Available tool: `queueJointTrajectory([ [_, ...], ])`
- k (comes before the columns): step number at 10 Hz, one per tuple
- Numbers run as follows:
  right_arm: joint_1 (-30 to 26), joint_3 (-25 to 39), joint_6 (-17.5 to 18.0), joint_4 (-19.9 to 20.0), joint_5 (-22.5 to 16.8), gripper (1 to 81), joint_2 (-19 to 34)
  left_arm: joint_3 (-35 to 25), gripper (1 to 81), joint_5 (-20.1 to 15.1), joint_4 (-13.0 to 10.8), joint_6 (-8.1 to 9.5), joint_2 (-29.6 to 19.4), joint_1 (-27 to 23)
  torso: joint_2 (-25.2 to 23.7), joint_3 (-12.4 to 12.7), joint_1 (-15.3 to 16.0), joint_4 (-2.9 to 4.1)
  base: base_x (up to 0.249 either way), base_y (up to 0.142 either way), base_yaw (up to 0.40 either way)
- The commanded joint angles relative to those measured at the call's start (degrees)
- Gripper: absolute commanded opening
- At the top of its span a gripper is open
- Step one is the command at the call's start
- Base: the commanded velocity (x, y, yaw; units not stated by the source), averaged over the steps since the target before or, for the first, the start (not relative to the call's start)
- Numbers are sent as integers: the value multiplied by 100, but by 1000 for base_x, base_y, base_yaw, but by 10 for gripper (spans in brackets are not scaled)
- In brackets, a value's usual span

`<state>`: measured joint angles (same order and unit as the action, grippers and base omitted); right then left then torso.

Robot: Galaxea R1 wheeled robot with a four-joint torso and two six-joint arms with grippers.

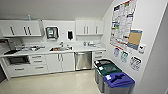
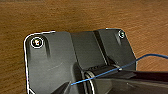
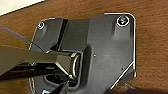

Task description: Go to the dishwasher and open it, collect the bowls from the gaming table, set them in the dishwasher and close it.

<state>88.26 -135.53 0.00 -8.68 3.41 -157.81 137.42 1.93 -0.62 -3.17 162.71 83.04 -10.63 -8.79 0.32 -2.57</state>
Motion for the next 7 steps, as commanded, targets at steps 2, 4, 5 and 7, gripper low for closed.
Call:
queueJointTrajectory([
  [2, -321, 46, -26, -55, -262, 811, 27, -58, 811, -245, 9, -26, -89, -345, -2, 0, 0, 0, 113, 0, 0],
  [4, -313, 46, -26, -55, -262, 811, 36, -49, 811, -245, 9, -26, -80, -319, 0, 0, 0, 0, 112, 0, 0],
  [5, -313, 46, -26, -55, -253, 811, 36, -49, 811, -245, 9, -26, -89, -310, 0, 0, 0, 0, 104, 0, 0],
  [7, -313, 37, -26, -55, -253, 811, 36, -58, 811, -245, 9, -26, -80, -310, 0, 0, 0, 0, 99, 0, 0],
])
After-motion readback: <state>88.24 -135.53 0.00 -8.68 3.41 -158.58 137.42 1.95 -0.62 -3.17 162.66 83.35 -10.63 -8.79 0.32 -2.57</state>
